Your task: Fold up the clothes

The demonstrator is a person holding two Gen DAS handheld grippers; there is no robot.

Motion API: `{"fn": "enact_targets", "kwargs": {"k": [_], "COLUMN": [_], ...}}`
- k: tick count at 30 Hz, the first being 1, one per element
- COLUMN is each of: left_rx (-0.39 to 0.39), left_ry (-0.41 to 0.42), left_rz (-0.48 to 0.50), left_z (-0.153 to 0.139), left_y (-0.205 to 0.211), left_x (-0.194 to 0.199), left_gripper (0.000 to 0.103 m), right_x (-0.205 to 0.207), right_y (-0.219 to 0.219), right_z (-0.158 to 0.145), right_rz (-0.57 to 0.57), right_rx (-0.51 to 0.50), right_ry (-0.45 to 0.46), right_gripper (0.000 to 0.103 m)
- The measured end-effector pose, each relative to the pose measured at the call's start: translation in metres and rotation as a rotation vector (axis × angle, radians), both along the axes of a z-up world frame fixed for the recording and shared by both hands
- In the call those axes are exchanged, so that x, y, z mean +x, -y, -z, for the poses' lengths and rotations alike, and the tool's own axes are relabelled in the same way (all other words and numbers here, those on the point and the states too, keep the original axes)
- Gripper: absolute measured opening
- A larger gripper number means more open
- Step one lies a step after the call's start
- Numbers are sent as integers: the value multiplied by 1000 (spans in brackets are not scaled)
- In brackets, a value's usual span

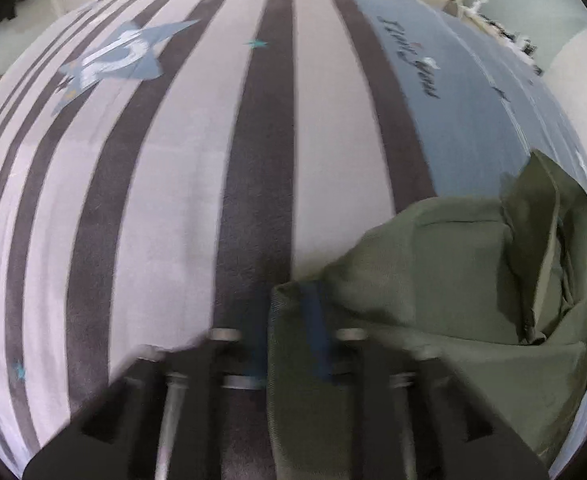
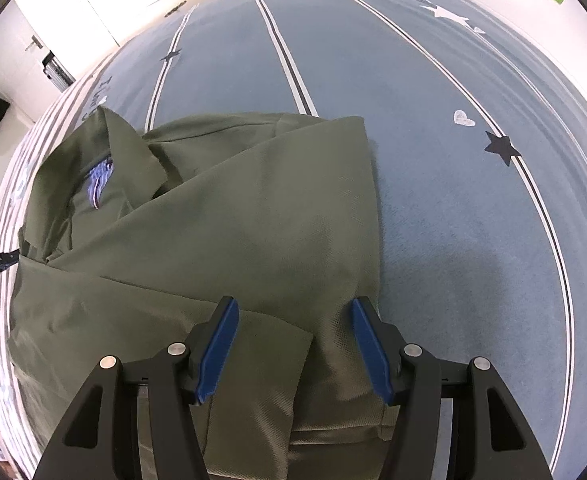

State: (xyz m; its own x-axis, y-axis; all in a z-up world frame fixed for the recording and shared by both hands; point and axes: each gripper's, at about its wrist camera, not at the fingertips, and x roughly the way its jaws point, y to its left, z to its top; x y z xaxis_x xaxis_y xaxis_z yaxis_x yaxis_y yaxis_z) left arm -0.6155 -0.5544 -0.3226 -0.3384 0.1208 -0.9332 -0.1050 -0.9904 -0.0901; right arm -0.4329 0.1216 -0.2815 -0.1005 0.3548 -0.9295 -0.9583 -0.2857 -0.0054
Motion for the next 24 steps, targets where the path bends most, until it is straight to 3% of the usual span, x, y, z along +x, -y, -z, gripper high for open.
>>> {"fn": "enact_targets", "kwargs": {"k": [2, 8, 21, 24], "left_rx": [-40, -98, -143, -142], "left_ry": [-23, -80, -61, -122], "left_rz": [17, -58, -76, -144], "left_z": [-2, -11, -16, -36], "left_y": [-2, 22, 17, 28], "left_x": [2, 1, 1, 5], "left_gripper": [1, 1, 2, 2], "right_x": [2, -8, -12, -13], "right_y": [-2, -11, -8, -4], "right_z": [-1, 4, 1, -8], "right_rz": [0, 3, 15, 15], "right_rx": [0, -6, -4, 27], "right_ry": [0, 20, 44, 40], "right_gripper": [55, 55, 55, 55]}}
